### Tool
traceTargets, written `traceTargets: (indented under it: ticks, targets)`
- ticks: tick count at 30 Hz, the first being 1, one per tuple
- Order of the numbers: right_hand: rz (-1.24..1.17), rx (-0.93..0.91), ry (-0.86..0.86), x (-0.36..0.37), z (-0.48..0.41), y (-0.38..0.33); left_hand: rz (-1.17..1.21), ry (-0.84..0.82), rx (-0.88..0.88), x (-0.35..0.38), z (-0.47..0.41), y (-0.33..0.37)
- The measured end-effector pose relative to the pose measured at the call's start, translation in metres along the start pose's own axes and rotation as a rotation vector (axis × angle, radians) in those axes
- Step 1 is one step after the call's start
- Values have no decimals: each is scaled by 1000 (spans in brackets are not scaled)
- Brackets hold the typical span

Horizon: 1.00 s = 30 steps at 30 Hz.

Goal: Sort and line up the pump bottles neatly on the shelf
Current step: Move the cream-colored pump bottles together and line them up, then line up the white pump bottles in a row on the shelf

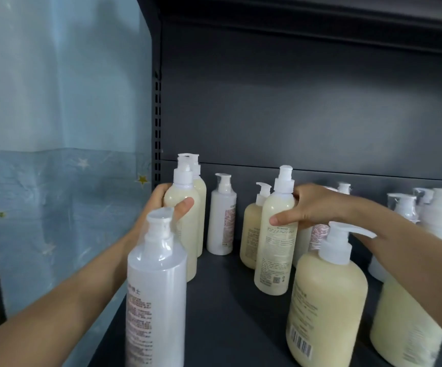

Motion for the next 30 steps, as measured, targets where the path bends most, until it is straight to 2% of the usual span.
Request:
traceTargets:
  ticks: [4,11,17,20,22,26,30]
  targets:
    - [-53,6,12,1,-2,6,-43,86,-4,-7,2,-4]
    - [-128,14,22,6,3,10,-217,108,-27,-3,1,-14]
    - [-40,97,-33,4,-2,8,-152,-79,-69,-1,-5,-10]
    - [-30,116,-64,1,2,4,-275,-244,-104,-1,-1,7]
    - [-22,116,-83,-2,6,-2,-345,-265,-108,-8,0,19]
    - [196,135,-105,-15,17,-12,-573,-163,-33,-29,-4,61]
    - [538,98,-86,-39,27,-23,-743,-68,29,-35,10,106]
Point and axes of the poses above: each hand's wrist, its own z-axis away from the middle knuckle, its own x-axis out of the palm, y = z × x, the point moved 9 cm from there along -z, towards the middle knuckle, and after that the axes turned 13 degrees about z, right-handed, at the moved point
